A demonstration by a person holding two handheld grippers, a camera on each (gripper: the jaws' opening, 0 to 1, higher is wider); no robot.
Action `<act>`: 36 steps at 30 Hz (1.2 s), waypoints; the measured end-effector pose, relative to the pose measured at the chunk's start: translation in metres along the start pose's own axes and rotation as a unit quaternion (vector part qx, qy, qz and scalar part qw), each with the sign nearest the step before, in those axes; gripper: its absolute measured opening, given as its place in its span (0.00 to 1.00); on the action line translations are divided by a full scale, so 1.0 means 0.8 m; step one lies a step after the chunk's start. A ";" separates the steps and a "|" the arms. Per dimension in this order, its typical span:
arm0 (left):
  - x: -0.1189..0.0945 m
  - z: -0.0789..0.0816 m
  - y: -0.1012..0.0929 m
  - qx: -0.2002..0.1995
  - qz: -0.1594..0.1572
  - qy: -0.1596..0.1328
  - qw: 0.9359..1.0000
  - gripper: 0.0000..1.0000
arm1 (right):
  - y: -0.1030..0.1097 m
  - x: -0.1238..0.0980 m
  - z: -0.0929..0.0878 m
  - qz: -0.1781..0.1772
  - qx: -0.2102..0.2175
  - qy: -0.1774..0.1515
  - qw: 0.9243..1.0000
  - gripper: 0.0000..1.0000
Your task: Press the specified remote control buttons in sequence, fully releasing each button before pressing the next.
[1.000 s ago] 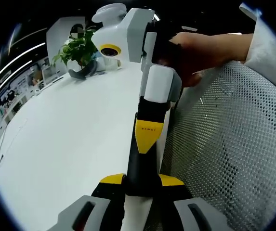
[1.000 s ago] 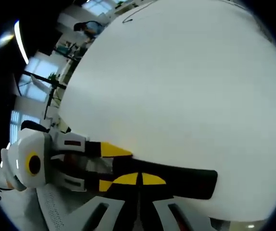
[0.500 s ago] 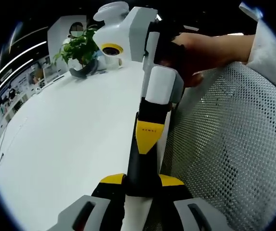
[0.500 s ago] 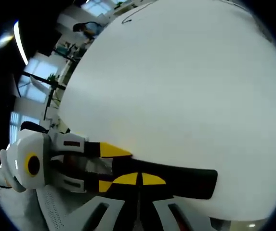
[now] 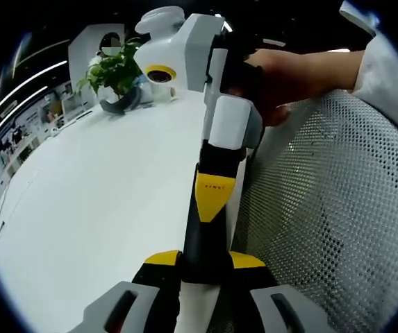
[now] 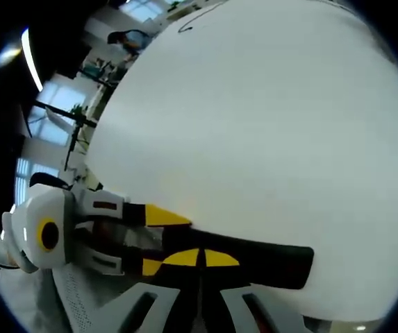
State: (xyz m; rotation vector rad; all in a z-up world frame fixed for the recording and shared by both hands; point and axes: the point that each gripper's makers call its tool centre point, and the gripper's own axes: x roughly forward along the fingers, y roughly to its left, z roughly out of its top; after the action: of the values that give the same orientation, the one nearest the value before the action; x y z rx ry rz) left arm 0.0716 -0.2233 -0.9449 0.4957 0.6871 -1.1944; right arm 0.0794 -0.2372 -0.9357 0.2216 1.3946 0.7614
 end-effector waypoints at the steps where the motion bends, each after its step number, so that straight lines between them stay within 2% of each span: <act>1: 0.000 0.000 0.000 0.000 0.000 0.000 1.000 0.25 | 0.000 0.000 0.000 0.000 0.000 0.000 1.000 0.00; 15: 0.000 0.000 0.000 0.002 -0.001 0.002 1.000 0.25 | -0.001 0.001 0.000 -0.006 -0.002 -0.001 1.000 0.00; 21: 0.001 0.000 0.000 0.001 -0.001 0.001 1.000 0.25 | 0.001 0.000 0.002 -0.010 -0.019 -0.002 1.000 0.00; 23: 0.001 -0.001 0.000 0.001 -0.001 0.000 1.000 0.25 | 0.006 -0.006 0.012 0.000 -0.031 -0.024 0.999 0.00; 26: 0.001 -0.001 0.000 0.001 -0.001 0.000 1.000 0.25 | 0.008 -0.023 0.030 -0.013 -0.057 -0.077 0.995 0.00; 29: 0.000 0.000 0.000 0.000 -0.001 0.000 1.000 0.25 | 0.001 -0.057 0.057 -0.067 -0.086 -0.156 0.982 0.00; 30: 0.001 -0.001 0.000 0.000 -0.001 0.000 1.000 0.25 | 0.002 -0.068 0.062 -0.077 -0.101 -0.173 0.977 0.00; 31: 0.000 -0.001 0.000 0.000 0.000 0.000 1.000 0.25 | 0.003 -0.090 0.068 -0.101 -0.116 -0.204 0.967 0.00; 32: 0.000 0.000 0.000 0.000 -0.001 0.000 1.000 0.25 | 0.003 -0.096 0.071 -0.108 -0.119 -0.216 0.963 0.00; 33: 0.000 -0.001 0.000 0.001 -0.001 0.000 1.000 0.25 | 0.005 -0.113 0.078 -0.122 -0.133 -0.251 0.951 0.00; 35: 0.001 -0.001 0.000 0.001 -0.001 0.000 1.000 0.25 | 0.005 -0.137 0.083 -0.143 -0.141 -0.293 0.935 0.00; 36: 0.001 -0.001 0.000 0.001 -0.001 0.000 1.000 0.25 | 0.004 -0.144 0.083 -0.146 -0.139 -0.304 0.931 0.00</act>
State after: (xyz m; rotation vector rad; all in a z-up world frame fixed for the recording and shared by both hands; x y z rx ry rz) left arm 0.0717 -0.2234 -0.9458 0.4960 0.6863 -1.1960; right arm 0.1421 -0.2844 -0.8283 0.0169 0.6979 0.5653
